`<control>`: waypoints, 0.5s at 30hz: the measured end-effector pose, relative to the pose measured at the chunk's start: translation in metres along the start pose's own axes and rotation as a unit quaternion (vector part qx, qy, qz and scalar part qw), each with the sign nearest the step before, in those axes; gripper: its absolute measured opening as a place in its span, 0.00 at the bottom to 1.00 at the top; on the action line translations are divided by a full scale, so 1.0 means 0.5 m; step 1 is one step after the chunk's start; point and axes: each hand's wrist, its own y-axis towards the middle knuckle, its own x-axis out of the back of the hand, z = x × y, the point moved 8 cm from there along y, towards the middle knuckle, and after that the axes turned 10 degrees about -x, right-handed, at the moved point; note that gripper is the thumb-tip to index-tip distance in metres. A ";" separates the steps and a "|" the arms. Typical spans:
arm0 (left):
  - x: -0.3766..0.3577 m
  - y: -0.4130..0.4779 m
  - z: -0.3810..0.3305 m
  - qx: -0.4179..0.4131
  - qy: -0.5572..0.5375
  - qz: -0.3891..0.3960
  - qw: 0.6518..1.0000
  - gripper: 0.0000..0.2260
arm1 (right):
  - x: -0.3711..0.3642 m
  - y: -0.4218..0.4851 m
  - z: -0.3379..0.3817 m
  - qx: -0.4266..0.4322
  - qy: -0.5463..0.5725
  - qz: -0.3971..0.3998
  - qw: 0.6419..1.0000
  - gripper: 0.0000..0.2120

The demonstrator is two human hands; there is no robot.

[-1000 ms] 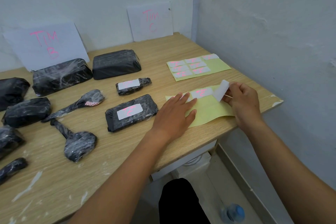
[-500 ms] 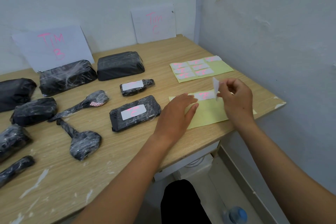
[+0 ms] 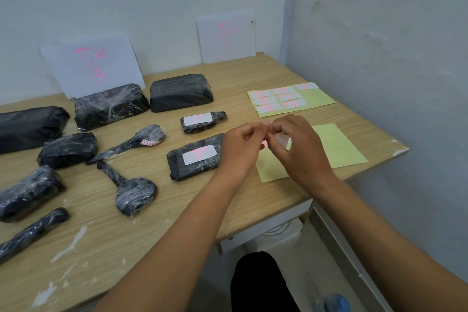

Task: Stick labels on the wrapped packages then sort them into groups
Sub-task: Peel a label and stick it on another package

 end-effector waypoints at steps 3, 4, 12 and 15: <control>0.025 -0.009 0.004 0.041 -0.052 -0.012 0.998 0.08 | -0.006 -0.005 0.020 0.036 -0.009 0.005 0.999 0.07; 0.036 -0.012 0.002 0.045 -0.065 -0.020 0.997 0.07 | -0.009 -0.008 0.029 0.050 -0.008 0.007 0.999 0.09; 0.127 -0.033 -0.024 0.013 -0.057 -0.084 0.995 0.07 | -0.032 -0.005 0.040 -0.047 0.098 -0.021 0.994 0.13; 0.159 -0.044 -0.028 0.016 -0.055 -0.095 0.994 0.06 | -0.060 0.001 0.045 -0.124 0.167 0.024 0.978 0.17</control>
